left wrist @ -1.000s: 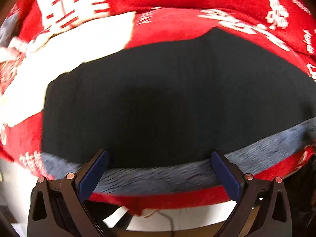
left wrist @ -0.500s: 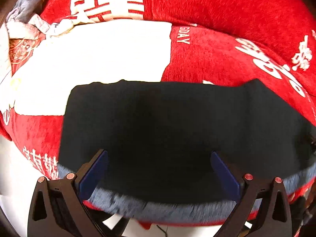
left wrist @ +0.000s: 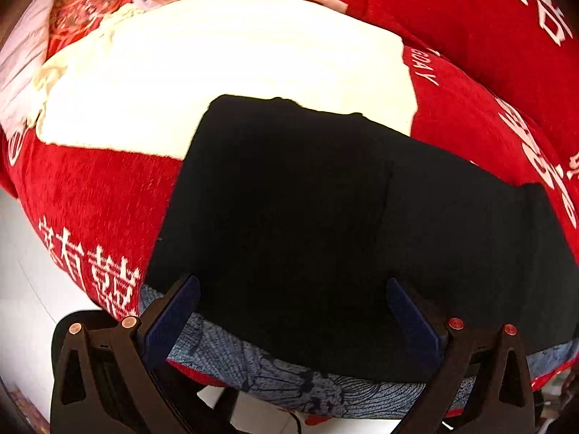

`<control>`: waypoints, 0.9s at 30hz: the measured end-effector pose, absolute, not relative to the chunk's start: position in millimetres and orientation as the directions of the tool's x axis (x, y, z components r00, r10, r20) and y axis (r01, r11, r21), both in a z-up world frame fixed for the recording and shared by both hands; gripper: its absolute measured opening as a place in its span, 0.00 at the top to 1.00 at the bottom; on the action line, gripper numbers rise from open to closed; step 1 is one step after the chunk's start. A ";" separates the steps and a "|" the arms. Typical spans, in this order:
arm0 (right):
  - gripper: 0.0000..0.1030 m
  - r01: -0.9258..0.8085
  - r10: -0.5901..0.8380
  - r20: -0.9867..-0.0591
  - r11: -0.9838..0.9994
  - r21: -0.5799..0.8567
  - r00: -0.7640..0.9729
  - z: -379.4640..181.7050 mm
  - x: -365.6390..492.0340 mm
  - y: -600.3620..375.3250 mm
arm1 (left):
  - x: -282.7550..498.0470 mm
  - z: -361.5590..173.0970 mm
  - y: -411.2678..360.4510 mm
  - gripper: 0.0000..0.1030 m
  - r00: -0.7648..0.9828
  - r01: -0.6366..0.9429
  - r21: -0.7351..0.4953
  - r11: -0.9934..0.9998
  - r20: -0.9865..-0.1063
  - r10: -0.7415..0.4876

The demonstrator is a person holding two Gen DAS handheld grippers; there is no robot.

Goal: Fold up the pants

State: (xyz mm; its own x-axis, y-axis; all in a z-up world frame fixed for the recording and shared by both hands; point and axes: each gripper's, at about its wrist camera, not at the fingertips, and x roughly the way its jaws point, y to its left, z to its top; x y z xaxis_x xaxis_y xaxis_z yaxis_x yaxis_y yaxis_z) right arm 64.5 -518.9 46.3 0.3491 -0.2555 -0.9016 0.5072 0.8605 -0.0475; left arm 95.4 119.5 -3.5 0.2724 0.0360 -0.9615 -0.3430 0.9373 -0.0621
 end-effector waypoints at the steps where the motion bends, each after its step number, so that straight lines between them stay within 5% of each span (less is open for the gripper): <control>1: 0.00 0.526 -0.286 -0.900 0.847 -0.077 0.329 47.6 62.1 -520.6 | 93.2 -1.6 118.1 0.00 0.269 -0.350 -0.051 0.935 -0.962 0.048; 8: 0.00 0.254 -0.140 -0.871 0.967 -0.017 0.472 76.1 27.6 -398.0 | 62.2 16.4 40.6 0.00 0.299 -0.159 -0.023 0.987 -0.954 0.026; 14: 0.01 -0.050 -0.078 -0.874 0.992 -0.116 0.480 54.6 14.3 -277.8 | 50.1 6.5 -3.3 0.00 0.294 -0.029 0.029 0.999 -0.955 0.036; 23: 0.00 0.123 -0.077 -0.909 0.992 -0.029 0.409 35.0 0.2 -374.1 | 14.7 -2.2 82.6 0.00 0.264 -0.248 -0.130 0.960 -0.962 -0.062; 27: 0.00 0.198 -0.099 -0.913 0.980 -0.020 0.396 33.7 -6.1 -414.4 | -4.4 -12.2 116.1 0.00 0.230 -0.335 -0.102 0.937 -0.973 -0.024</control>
